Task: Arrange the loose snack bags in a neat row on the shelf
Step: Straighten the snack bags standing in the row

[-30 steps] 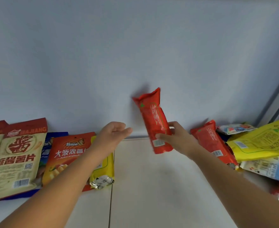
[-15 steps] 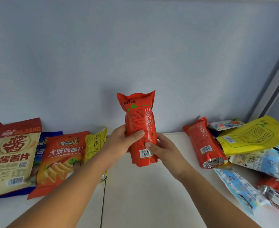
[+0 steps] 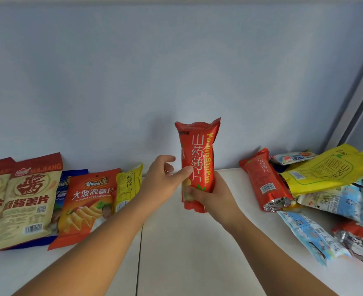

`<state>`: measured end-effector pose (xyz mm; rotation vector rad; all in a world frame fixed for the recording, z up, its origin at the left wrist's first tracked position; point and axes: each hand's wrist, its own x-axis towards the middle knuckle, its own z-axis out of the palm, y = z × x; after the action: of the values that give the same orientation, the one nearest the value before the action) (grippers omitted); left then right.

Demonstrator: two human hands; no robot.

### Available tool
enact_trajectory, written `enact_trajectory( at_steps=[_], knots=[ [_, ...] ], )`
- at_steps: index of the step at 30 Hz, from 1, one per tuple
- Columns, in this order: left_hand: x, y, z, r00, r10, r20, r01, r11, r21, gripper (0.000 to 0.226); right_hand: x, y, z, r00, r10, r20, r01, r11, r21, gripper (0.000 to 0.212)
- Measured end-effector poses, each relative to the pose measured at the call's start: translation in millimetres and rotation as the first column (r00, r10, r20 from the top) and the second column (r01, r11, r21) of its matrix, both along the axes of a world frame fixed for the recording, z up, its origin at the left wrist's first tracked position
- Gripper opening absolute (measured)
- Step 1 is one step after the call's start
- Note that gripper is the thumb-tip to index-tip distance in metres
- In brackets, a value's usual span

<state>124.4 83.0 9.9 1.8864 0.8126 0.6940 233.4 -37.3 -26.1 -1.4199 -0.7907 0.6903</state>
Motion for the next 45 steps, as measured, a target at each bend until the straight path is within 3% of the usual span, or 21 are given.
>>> enact_trajectory(
  at_steps=[2, 5, 10, 16, 20, 23, 27, 30, 33, 36, 45],
  knots=[
    [-5, 3, 0, 0.995, -0.095, 0.030, 0.098, 0.988, -0.117, 0.077, 0, -3, -2, 0.991, 0.132, -0.038, -0.132, 0.991, -0.008, 0.045],
    [-16, -3, 3, 0.980, -0.186, 0.065, 0.194, 0.969, -0.154, 0.062, -5, -5, -3, 0.958, 0.264, -0.111, -0.263, 0.964, 0.025, 0.050],
    [-34, -8, 3, 0.982, -0.025, 0.189, 0.053, 0.988, -0.145, 0.033, -20, 0, -10, 0.949, 0.310, -0.064, -0.311, 0.951, -0.002, 0.059],
    [-70, -6, -3, 0.983, 0.102, 0.153, -0.084, 0.989, -0.119, 0.029, -48, 10, -25, 0.920, 0.381, -0.092, -0.380, 0.924, 0.026, 0.059],
    [-102, 0, -7, 0.964, 0.208, 0.163, -0.185, 0.972, -0.146, 0.023, -75, 20, -33, 0.906, 0.407, -0.117, -0.408, 0.913, 0.020, 0.072],
    [-127, 7, -10, 0.945, 0.286, 0.156, -0.262, 0.952, -0.158, 0.029, -100, 28, -35, 0.898, 0.430, -0.093, -0.431, 0.902, 0.019, 0.067],
    [-164, 19, -5, 0.942, 0.310, 0.129, -0.294, 0.947, -0.131, 0.053, -142, 45, -25, 0.945, 0.326, -0.011, -0.326, 0.945, -0.008, 0.052],
    [-202, 41, -7, 0.931, 0.348, 0.114, -0.337, 0.936, -0.103, 0.038, -175, 70, -16, 0.976, 0.216, -0.016, -0.216, 0.976, 0.001, 0.054],
    [-246, 70, -11, 0.905, 0.406, 0.127, -0.385, 0.909, -0.161, 0.042, -206, 106, -11, 0.994, 0.108, -0.025, -0.108, 0.994, -0.034, 0.057],
    [-287, 90, -14, 0.923, 0.380, 0.067, -0.368, 0.919, -0.140, 0.027, -232, 138, -9, 0.998, 0.023, 0.052, -0.017, 0.994, -0.110, 0.063],
    [-351, 114, -28, 0.962, 0.271, 0.028, -0.268, 0.960, -0.082, 0.012, -268, 192, -16, 0.950, 0.013, 0.311, 0.093, 0.941, -0.325, 0.049]
  ],
)
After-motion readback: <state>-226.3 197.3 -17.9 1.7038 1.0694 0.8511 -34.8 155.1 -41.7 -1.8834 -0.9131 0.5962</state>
